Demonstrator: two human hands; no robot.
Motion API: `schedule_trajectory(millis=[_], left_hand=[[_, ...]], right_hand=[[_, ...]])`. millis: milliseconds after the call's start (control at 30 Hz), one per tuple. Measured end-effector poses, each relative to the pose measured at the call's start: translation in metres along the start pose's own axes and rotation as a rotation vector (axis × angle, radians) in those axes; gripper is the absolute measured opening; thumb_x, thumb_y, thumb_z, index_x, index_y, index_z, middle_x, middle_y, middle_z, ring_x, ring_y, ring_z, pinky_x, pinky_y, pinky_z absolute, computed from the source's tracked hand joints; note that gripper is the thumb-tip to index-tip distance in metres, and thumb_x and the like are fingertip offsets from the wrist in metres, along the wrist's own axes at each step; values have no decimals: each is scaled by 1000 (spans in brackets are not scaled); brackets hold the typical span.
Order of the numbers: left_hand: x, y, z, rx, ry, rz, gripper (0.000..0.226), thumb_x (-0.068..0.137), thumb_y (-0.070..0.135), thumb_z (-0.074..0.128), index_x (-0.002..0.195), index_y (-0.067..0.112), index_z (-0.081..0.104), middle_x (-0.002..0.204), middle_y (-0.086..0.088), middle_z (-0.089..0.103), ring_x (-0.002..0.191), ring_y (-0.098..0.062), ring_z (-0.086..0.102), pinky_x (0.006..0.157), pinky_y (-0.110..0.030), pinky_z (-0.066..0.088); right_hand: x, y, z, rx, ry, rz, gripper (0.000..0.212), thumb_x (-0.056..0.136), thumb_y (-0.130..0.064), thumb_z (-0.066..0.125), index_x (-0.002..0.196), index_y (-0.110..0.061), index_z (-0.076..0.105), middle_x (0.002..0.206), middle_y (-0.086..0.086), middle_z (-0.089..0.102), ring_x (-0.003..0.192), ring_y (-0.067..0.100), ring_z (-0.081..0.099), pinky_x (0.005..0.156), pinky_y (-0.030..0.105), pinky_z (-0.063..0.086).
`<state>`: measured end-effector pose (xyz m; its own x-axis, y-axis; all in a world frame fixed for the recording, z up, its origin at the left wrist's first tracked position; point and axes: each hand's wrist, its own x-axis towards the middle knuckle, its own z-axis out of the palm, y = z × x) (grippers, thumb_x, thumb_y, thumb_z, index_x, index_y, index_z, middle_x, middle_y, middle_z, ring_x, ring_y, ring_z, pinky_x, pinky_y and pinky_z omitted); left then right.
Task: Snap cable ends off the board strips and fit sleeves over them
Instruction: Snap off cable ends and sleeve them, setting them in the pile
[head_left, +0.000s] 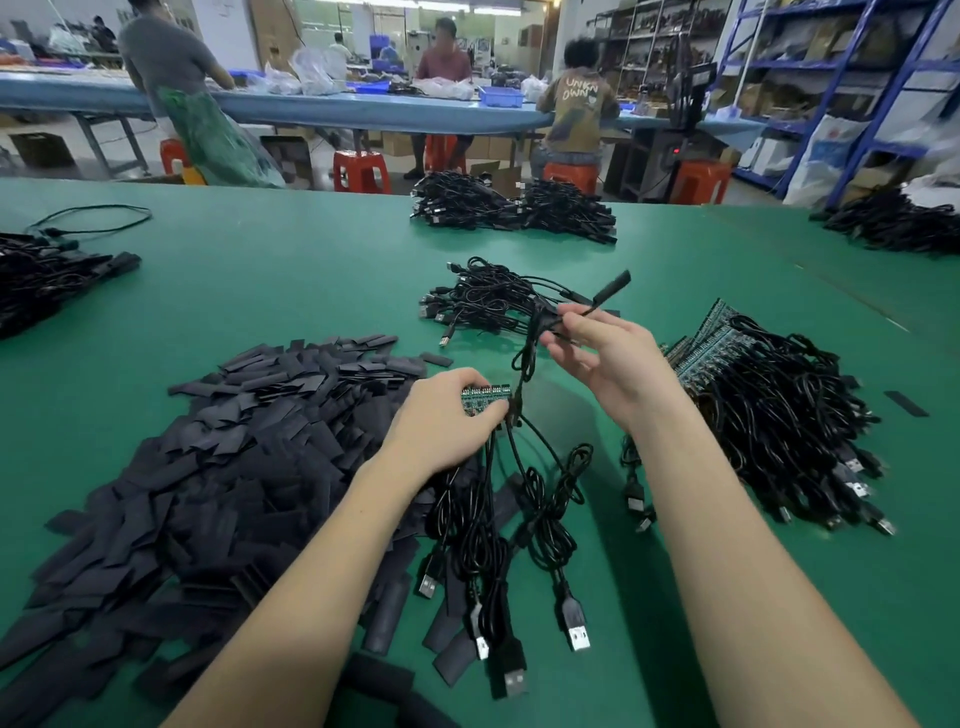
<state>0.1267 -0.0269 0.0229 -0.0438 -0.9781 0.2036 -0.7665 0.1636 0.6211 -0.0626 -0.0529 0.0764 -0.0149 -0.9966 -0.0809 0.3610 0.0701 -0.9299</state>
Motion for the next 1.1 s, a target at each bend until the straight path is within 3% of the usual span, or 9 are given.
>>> schedule_trajectory(millis=[167,267,367,467,633,733,900,1000,1100], left_hand=[[1,-3,2,-15,-19,-6,39,89,54,63,118,29,67,118,7,68,99,-14,60,86,-27,46],[0,-4,2,-9,-23,-8,34,89,55,62,112,31,68,108,9,69,93,-13,59,85,-31,50],[1,-4,4,-6,-18,-11,32,88,56,62,110,33,68,99,14,64,92,-13,59,85,-31,50],[2,-5,4,-9,-23,-16,34,88,56,62,113,32,68,101,14,61,92,-10,55,86,-30,49],[0,-4,2,-41,-14,-8,33,89,54,63,113,32,68,100,14,61,90,-10,54,80,-27,44],[0,-2,-2,-89,-20,2,28,90,51,65,110,31,68,100,14,60,92,-8,53,77,-24,39],[4,0,-7,-224,9,-17,17,87,47,71,96,32,71,90,20,62,79,1,51,68,-12,35],[5,4,-9,-454,8,-77,7,85,39,77,86,33,73,93,8,72,83,-9,61,80,-27,48],[2,11,-11,-719,-46,-111,5,85,23,80,84,25,75,83,1,75,76,-14,66,78,-30,52]], right_hand=[[57,-2,33,362,75,174,10,100,1,55,95,1,64,95,14,62,68,19,71,73,29,62],[94,4,50,510,118,240,10,101,2,53,94,3,61,91,15,61,81,24,69,81,29,60],[121,19,65,254,206,273,4,98,2,57,96,5,58,87,14,60,84,24,69,88,23,56],[133,26,68,-8,240,262,30,97,0,58,126,3,52,102,14,64,81,21,69,77,23,60],[133,9,57,-519,320,178,32,94,-3,57,125,1,48,124,17,58,39,19,63,57,28,61],[119,-1,41,-753,240,164,31,95,-9,58,123,2,52,105,18,68,37,14,63,41,24,54],[67,-7,11,-812,-13,121,27,94,-18,67,116,-2,64,85,9,77,62,14,71,59,24,59],[22,5,-2,-655,-265,137,24,90,-30,75,108,-13,75,91,1,78,71,11,70,66,22,57],[-8,20,-7,-410,-288,143,17,85,-21,80,100,-14,76,86,2,75,68,10,66,67,23,57]])
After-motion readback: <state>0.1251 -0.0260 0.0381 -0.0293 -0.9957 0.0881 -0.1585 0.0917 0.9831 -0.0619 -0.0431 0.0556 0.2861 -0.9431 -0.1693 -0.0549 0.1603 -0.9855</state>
